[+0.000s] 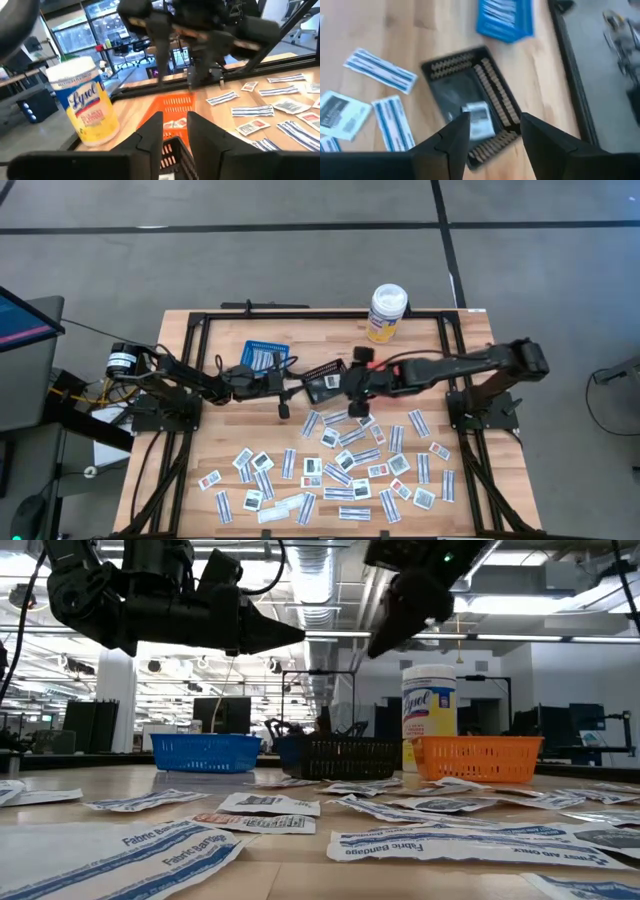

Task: Pick & Place First Aid Supplies
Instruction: Put the bandage into the blue container

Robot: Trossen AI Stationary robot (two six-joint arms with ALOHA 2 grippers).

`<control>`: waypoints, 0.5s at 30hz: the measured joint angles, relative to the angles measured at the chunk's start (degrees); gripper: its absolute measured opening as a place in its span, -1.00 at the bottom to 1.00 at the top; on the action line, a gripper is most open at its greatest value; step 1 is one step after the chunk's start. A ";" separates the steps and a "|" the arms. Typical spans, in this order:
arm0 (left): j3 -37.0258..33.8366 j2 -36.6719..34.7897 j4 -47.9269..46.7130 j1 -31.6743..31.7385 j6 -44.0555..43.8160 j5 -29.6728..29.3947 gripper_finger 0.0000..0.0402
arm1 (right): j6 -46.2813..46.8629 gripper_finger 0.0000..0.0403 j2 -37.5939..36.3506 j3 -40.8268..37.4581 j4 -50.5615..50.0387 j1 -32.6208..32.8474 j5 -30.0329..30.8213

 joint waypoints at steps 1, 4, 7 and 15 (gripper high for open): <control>0.00 0.00 -0.26 0.00 -0.56 0.02 -0.52 | 1.10 -0.18 -1.16 -0.37 -1.11 -0.16 0.27; 0.00 0.00 -2.41 -0.02 -3.27 0.09 -0.46 | 1.61 -0.20 -4.80 -3.87 0.92 -0.60 0.40; 0.00 0.00 -7.73 -0.02 -6.89 1.80 -0.41 | -0.45 -0.22 -8.42 -10.19 9.58 -0.77 -0.07; 3.86 -0.04 -25.37 -3.55 -16.58 9.20 -0.38 | -7.76 -0.24 -11.66 -22.86 37.25 -4.95 -9.86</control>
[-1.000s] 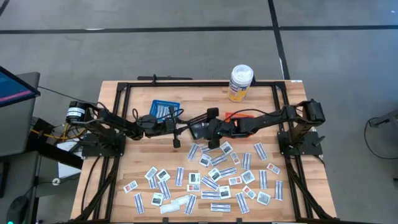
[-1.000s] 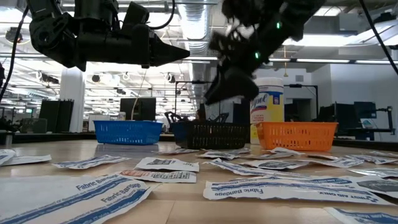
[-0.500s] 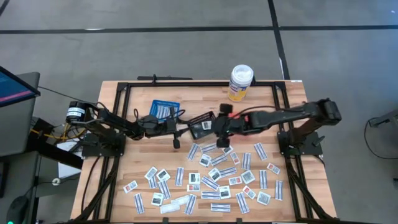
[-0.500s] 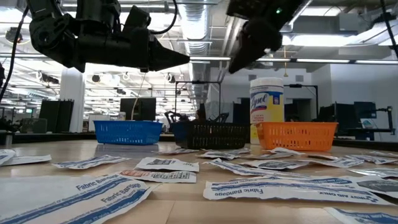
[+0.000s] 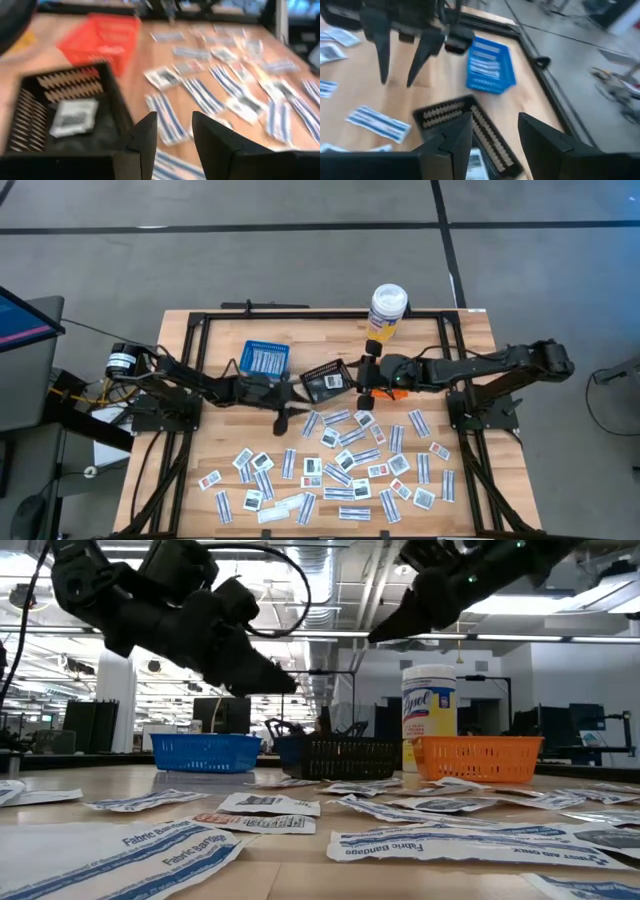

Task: Pick & Place First Aid Supplies
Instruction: Put the bandage into the blue container

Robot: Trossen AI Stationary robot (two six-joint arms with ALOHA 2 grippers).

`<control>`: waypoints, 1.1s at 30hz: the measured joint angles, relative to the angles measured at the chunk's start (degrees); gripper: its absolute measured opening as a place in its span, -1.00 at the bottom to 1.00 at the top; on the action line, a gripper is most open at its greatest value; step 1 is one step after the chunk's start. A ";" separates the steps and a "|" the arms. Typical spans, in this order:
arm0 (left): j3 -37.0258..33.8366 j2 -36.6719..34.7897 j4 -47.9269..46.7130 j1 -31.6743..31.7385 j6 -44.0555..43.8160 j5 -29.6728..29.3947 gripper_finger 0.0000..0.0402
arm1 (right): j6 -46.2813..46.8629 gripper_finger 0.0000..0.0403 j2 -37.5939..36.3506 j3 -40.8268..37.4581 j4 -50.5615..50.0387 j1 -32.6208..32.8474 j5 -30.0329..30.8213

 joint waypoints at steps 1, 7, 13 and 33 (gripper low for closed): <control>0.55 0.00 -2.41 -0.71 -0.02 0.02 -0.39 | 0.11 -0.24 0.23 -0.03 0.38 -0.50 -1.84; 0.23 0.46 -9.12 -3.39 -1.75 -0.67 -0.37 | 0.22 -0.23 2.87 -0.07 1.30 -1.97 -5.47; -0.86 3.68 -6.87 -4.74 -1.64 -0.85 -0.28 | -0.17 -0.24 5.17 0.22 2.55 -2.14 -5.49; -0.89 14.88 2.24 -6.77 10.98 2.07 -0.45 | -0.19 -0.26 5.93 1.17 1.95 -2.12 -5.49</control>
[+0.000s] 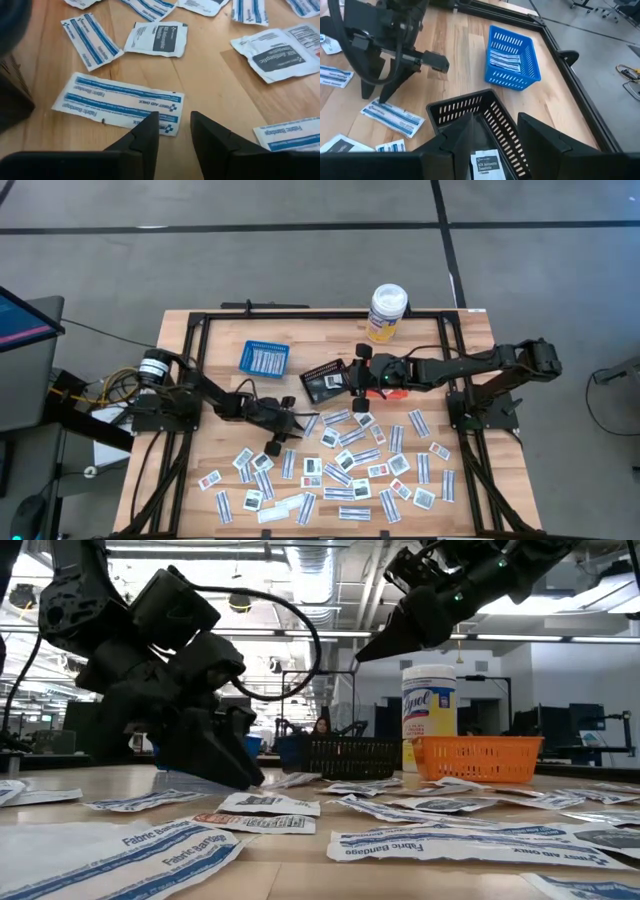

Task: Pick & Place First Aid Supplies
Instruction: Put the bandage into the blue container

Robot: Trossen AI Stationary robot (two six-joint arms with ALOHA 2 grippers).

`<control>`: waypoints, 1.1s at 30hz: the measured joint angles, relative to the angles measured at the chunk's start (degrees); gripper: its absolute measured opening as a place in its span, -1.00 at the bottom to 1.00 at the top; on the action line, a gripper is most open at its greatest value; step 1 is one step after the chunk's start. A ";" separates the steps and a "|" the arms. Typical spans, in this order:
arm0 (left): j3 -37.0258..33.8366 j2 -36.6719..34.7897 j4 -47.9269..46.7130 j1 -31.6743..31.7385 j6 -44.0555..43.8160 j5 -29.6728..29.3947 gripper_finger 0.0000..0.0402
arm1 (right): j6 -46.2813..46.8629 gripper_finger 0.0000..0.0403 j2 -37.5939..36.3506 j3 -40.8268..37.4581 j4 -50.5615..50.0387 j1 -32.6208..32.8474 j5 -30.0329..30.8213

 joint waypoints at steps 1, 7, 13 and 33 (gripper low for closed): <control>0.00 0.42 0.38 0.15 -0.03 0.12 -0.46 | 0.00 -0.26 0.00 0.00 -0.03 0.00 -0.01; 0.09 1.49 1.20 0.99 -0.49 2.00 -0.51 | 0.00 -0.27 0.00 0.00 -0.02 0.00 -0.02; 0.11 1.58 0.89 2.44 -0.37 2.92 -0.84 | -0.67 -0.29 0.00 0.00 -0.02 0.02 -0.02; -0.11 -11.47 -7.94 1.57 -0.59 -1.39 -0.98 | -3.93 -0.30 0.00 0.00 -0.04 0.02 -0.02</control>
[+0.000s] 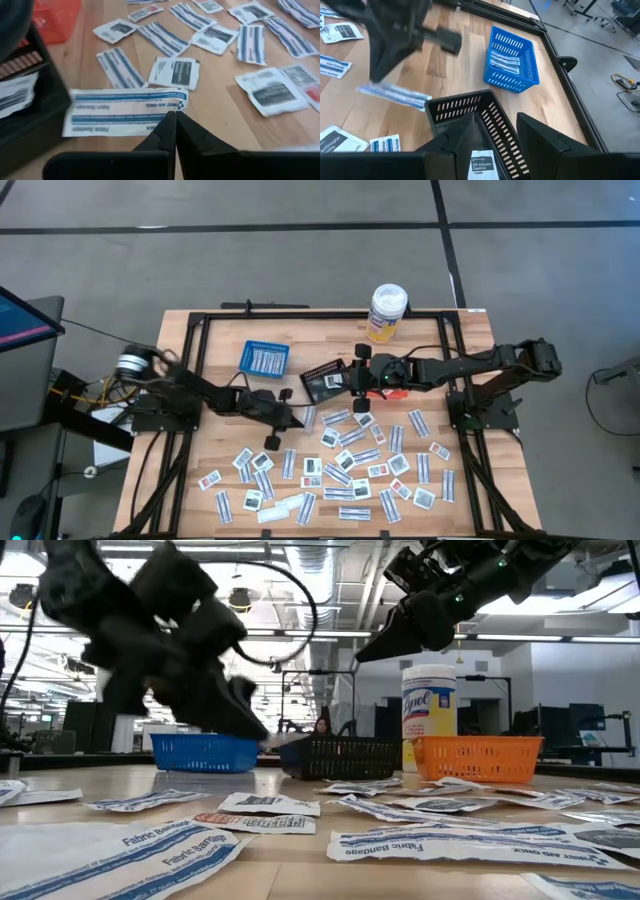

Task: Pick & Place First Aid Supplies
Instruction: Put the bandage into the blue container

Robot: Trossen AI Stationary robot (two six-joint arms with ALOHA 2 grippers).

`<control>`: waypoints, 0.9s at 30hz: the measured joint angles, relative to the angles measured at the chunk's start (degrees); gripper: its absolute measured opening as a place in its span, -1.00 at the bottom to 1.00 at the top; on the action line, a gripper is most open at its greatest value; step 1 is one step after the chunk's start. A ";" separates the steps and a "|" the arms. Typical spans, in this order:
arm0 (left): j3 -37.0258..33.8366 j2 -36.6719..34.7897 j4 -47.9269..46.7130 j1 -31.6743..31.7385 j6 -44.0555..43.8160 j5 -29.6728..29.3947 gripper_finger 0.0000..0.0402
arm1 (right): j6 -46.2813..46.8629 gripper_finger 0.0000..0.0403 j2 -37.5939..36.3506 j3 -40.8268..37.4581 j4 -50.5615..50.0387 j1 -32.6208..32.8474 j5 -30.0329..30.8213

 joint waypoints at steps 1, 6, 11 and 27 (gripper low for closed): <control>0.00 -2.55 -3.00 0.02 -0.01 -0.66 -0.98 | 0.00 -0.30 0.00 0.00 0.02 0.00 0.00; 0.02 -16.09 -21.14 1.17 1.55 -12.17 -0.98 | 0.00 -0.29 0.00 0.00 0.19 0.00 0.00; 0.00 -26.27 -38.24 5.42 -2.88 -24.47 -0.97 | 0.00 -0.29 0.00 0.00 0.49 -0.04 0.00; 0.06 -27.68 -44.69 19.97 0.72 -20.39 -0.97 | -0.15 -0.30 0.00 0.00 0.61 -0.02 0.00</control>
